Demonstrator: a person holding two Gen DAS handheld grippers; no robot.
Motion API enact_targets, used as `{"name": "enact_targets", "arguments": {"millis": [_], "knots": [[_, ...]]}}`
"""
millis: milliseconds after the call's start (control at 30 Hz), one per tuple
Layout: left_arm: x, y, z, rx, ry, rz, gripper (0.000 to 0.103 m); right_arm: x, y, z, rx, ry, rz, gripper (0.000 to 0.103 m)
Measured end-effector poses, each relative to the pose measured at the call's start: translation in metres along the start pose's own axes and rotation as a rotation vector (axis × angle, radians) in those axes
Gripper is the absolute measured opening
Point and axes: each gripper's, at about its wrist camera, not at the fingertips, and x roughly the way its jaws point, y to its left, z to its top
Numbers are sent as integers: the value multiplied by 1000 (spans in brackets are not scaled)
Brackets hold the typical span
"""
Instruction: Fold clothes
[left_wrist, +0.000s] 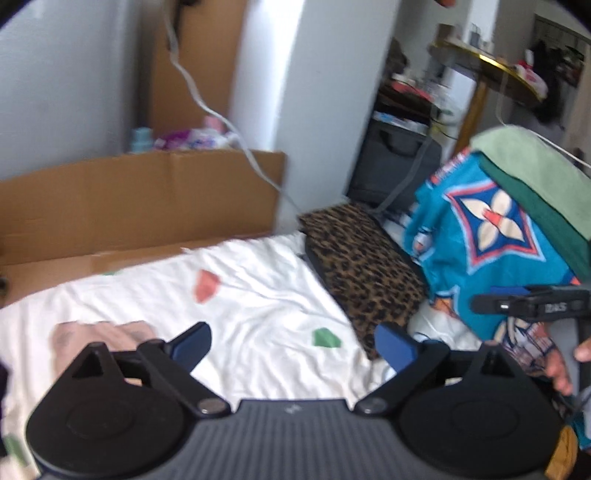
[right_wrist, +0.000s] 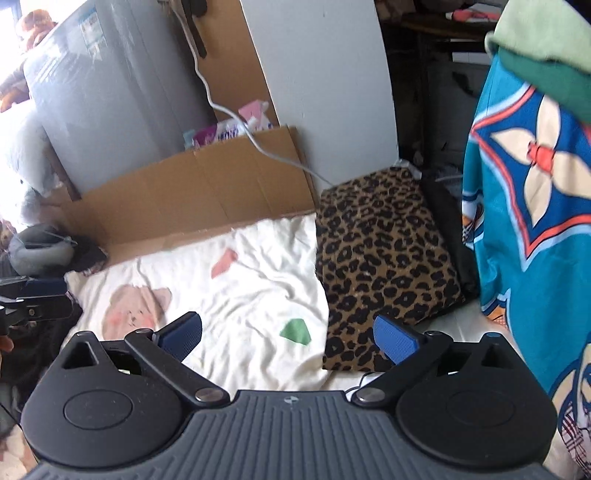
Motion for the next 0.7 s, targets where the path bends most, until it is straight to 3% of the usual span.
{"name": "enact_targets", "arguments": {"millis": [133, 267, 533, 700], "knots": [[-26, 4, 1, -27, -25, 88, 98, -22, 4, 8, 57, 15, 10, 102], [-45, 8, 1, -36, -45, 199, 98, -46, 20, 13, 19, 10, -4, 102], [-110, 20, 22, -167, -91, 164, 98, -99, 61, 37, -20, -30, -17, 102], [-143, 10, 31, -237, -112, 165, 99, -140, 89, 58, 26, -58, 2, 102]]}}
